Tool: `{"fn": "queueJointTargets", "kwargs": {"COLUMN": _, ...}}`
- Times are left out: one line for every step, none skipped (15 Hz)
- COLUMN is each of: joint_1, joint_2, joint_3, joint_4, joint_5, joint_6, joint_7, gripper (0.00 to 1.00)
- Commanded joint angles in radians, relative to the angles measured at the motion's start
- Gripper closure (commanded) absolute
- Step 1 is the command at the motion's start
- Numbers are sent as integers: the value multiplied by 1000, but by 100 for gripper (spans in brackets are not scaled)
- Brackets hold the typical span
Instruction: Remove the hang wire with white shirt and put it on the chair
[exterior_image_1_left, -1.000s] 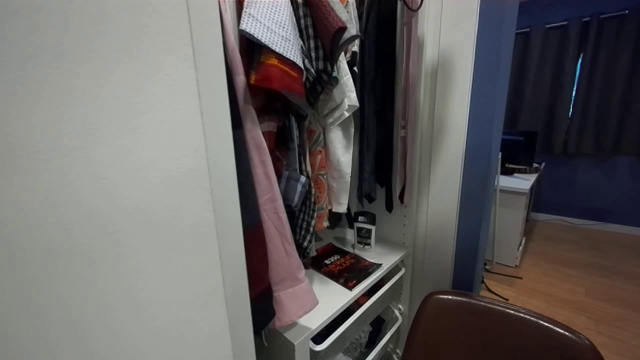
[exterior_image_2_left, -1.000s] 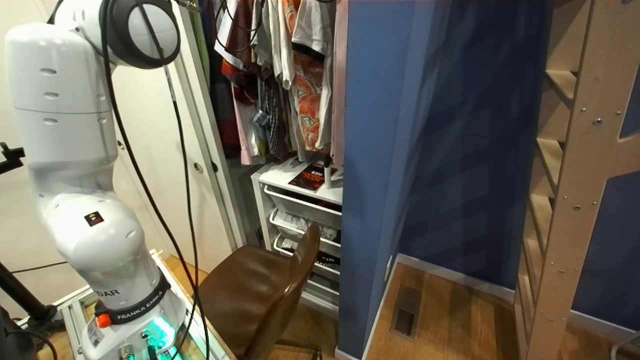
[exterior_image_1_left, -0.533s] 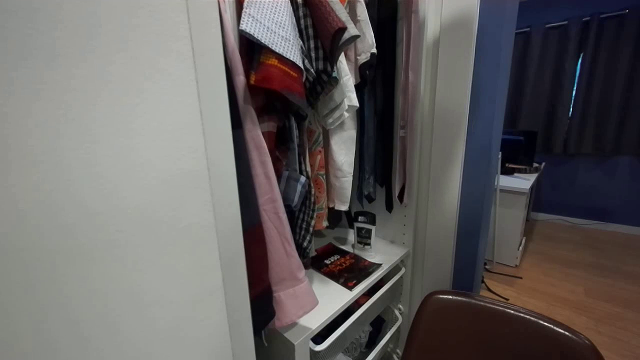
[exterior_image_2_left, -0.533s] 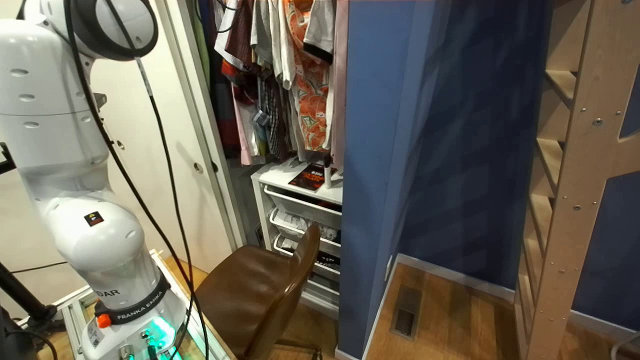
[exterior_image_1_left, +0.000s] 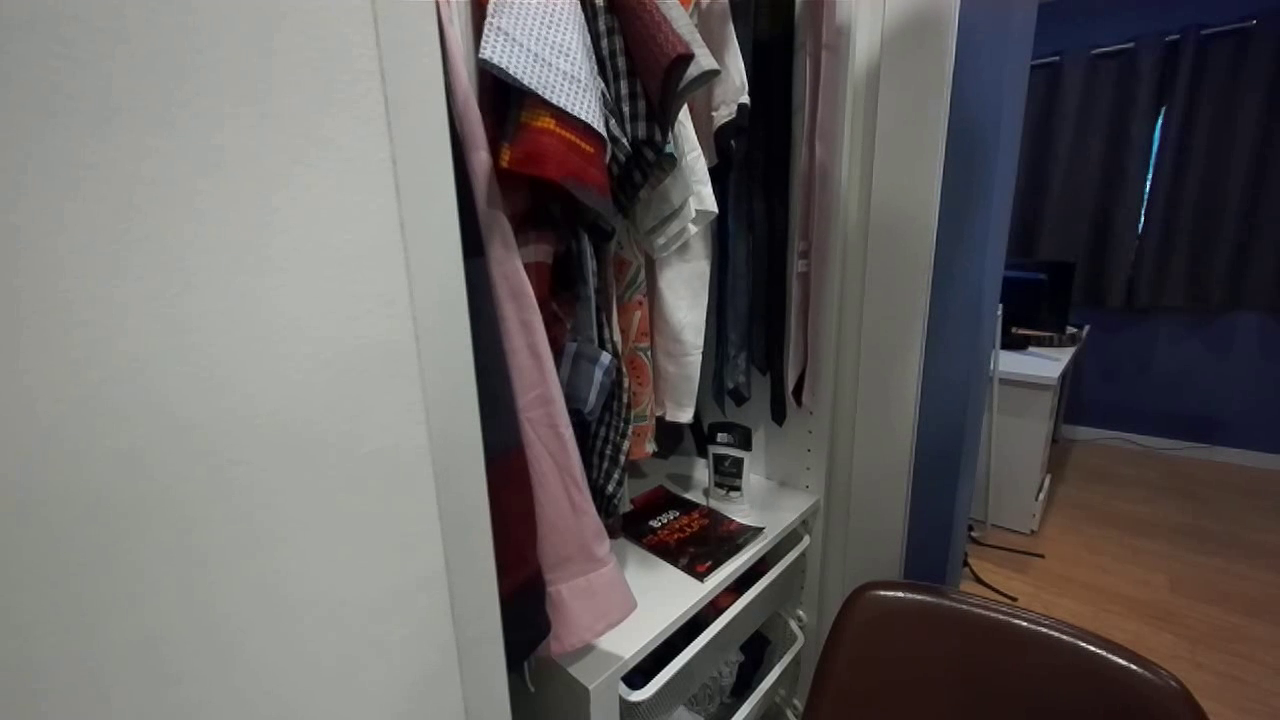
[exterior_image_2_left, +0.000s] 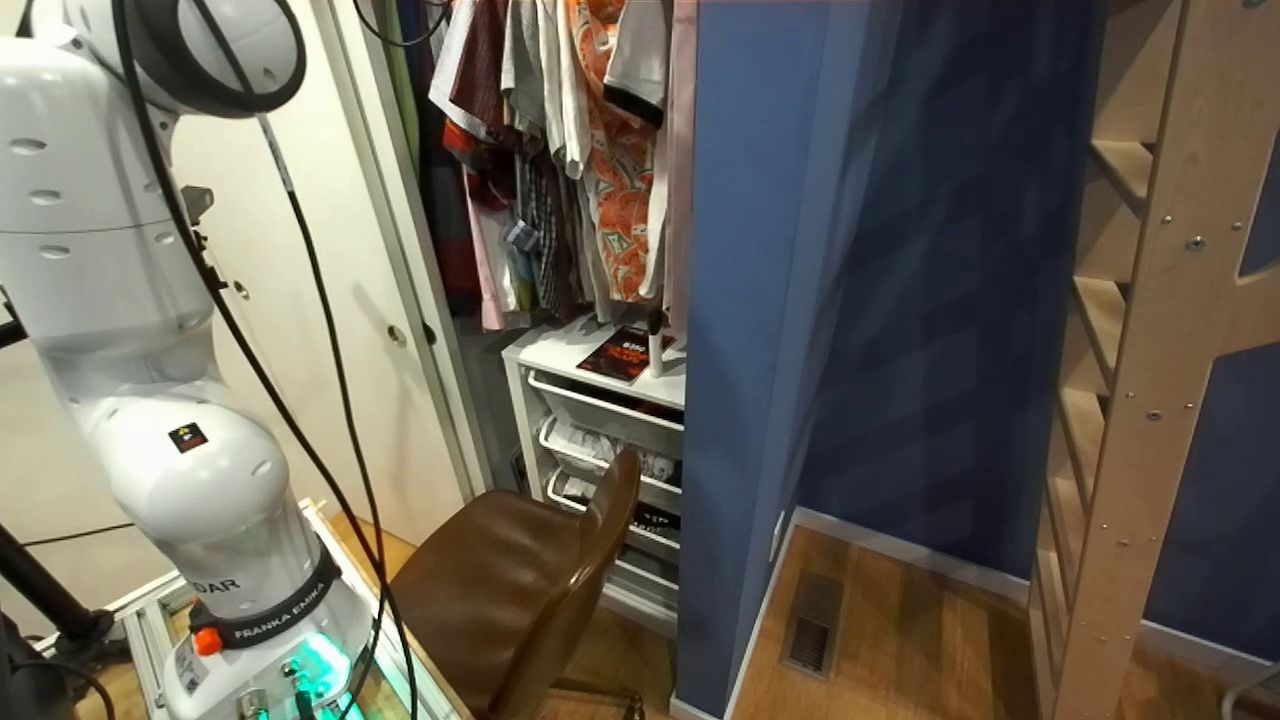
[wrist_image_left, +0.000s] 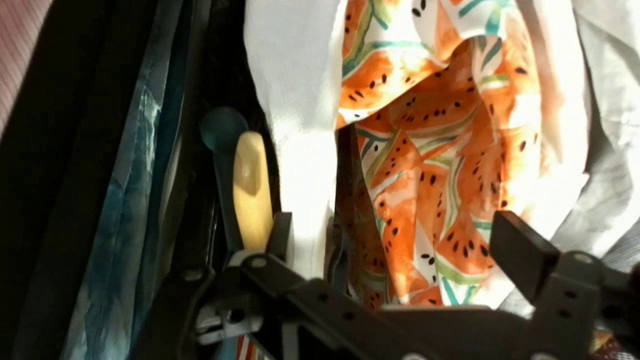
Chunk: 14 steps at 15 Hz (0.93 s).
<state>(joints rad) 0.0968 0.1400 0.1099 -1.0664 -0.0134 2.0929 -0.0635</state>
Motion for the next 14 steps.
{"fn": "queueJointTargets", "kwargs": {"joint_1": 5, "joint_2": 41, "joint_3": 2, "joint_4": 59, "joint_5": 2, "joint_6": -57, "joint_7": 18, "gripper": 0}}
{"fn": "queueJointTargets", "kwargs": {"joint_1": 6, "joint_2": 54, "joint_3": 3, "joint_4": 68, "joint_5": 4, "joint_6": -52, "joint_7": 17, "gripper": 0}}
{"fn": "queueJointTargets", "kwargs": {"joint_1": 5, "joint_2": 63, "joint_3": 6, "joint_4": 73, "joint_5": 13, "joint_6": -48, "joint_7": 15, "gripper": 0}}
{"fn": "queueJointTargets", "kwargs": {"joint_1": 6, "joint_2": 73, "joint_3": 7, "joint_4": 79, "joint_5": 17, "joint_6": -44, "joint_7": 18, "gripper": 0}}
{"fn": "queueJointTargets", "kwargs": {"joint_1": 8, "joint_2": 85, "joint_3": 9, "joint_4": 86, "joint_5": 15, "joint_6": -37, "joint_7": 18, "gripper": 0}}
{"fn": "queueJointTargets", "kwargs": {"joint_1": 9, "joint_2": 98, "joint_3": 12, "joint_4": 95, "joint_5": 14, "joint_6": -26, "joint_7": 19, "gripper": 0}}
{"fn": "queueJointTargets", "kwargs": {"joint_1": 9, "joint_2": 111, "joint_3": 15, "joint_4": 106, "joint_5": 17, "joint_6": -26, "joint_7": 19, "gripper": 0}}
{"fn": "queueJointTargets", "kwargs": {"joint_1": 10, "joint_2": 122, "joint_3": 17, "joint_4": 113, "joint_5": 13, "joint_6": -23, "joint_7": 20, "gripper": 0}}
{"fn": "queueJointTargets", "kwargs": {"joint_1": 11, "joint_2": 134, "joint_3": 18, "joint_4": 122, "joint_5": 5, "joint_6": -9, "joint_7": 15, "gripper": 0}}
{"fn": "queueJointTargets", "kwargs": {"joint_1": 14, "joint_2": 145, "joint_3": 16, "joint_4": 131, "joint_5": -13, "joint_6": 13, "joint_7": 4, "gripper": 0}}
{"fn": "queueJointTargets", "kwargs": {"joint_1": 14, "joint_2": 152, "joint_3": 17, "joint_4": 141, "joint_5": -12, "joint_6": 18, "joint_7": 5, "gripper": 0}}
{"fn": "queueJointTargets", "kwargs": {"joint_1": 15, "joint_2": 158, "joint_3": 16, "joint_4": 150, "joint_5": -16, "joint_6": 27, "joint_7": 4, "gripper": 0}}
{"fn": "queueJointTargets", "kwargs": {"joint_1": 17, "joint_2": 163, "joint_3": 12, "joint_4": 159, "joint_5": -26, "joint_6": 39, "joint_7": 3, "gripper": 0}}
{"fn": "queueJointTargets", "kwargs": {"joint_1": 16, "joint_2": 167, "joint_3": 12, "joint_4": 167, "joint_5": -30, "joint_6": 48, "joint_7": 0, "gripper": 0}}
